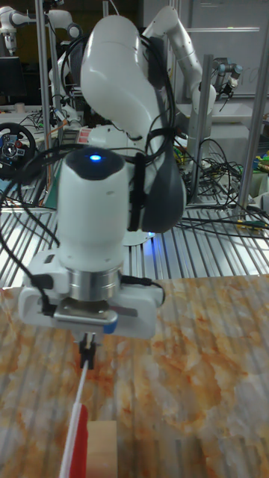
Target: Wave the flag
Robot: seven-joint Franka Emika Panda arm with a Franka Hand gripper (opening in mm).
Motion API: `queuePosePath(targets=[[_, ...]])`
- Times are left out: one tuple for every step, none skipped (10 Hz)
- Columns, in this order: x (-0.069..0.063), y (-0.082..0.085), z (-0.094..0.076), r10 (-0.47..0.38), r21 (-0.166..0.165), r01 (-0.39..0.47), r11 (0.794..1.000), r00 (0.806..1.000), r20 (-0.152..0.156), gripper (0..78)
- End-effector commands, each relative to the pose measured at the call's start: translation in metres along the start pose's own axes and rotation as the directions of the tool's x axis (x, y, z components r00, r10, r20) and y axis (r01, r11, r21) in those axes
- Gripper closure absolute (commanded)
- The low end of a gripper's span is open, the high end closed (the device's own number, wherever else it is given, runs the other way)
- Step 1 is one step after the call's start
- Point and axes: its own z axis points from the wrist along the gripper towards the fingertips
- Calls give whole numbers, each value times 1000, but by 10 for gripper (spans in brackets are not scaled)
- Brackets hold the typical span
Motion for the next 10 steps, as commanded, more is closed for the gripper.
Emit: queuePosePath(targets=[[46,109,-26,77,-17,-78,997,997,-28,764],[55,120,-30,76,-16,-77,997,997,-31,764],[61,128,-34,72,-15,-72,997,997,-41,764],[63,129,-35,68,-14,-68,998,997,-45,764],[61,126,-32,64,-9,-64,998,997,-44,764],[55,116,-27,56,-9,-56,998,998,-38,764],[48,98,-21,36,-13,-37,999,999,-32,764],[41,74,-14,13,-20,-13,1000,1000,-25,764],[33,48,-7,-12,-29,11,1000,1000,-21,764],[25,26,-1,-35,-38,34,999,999,-21,764]])
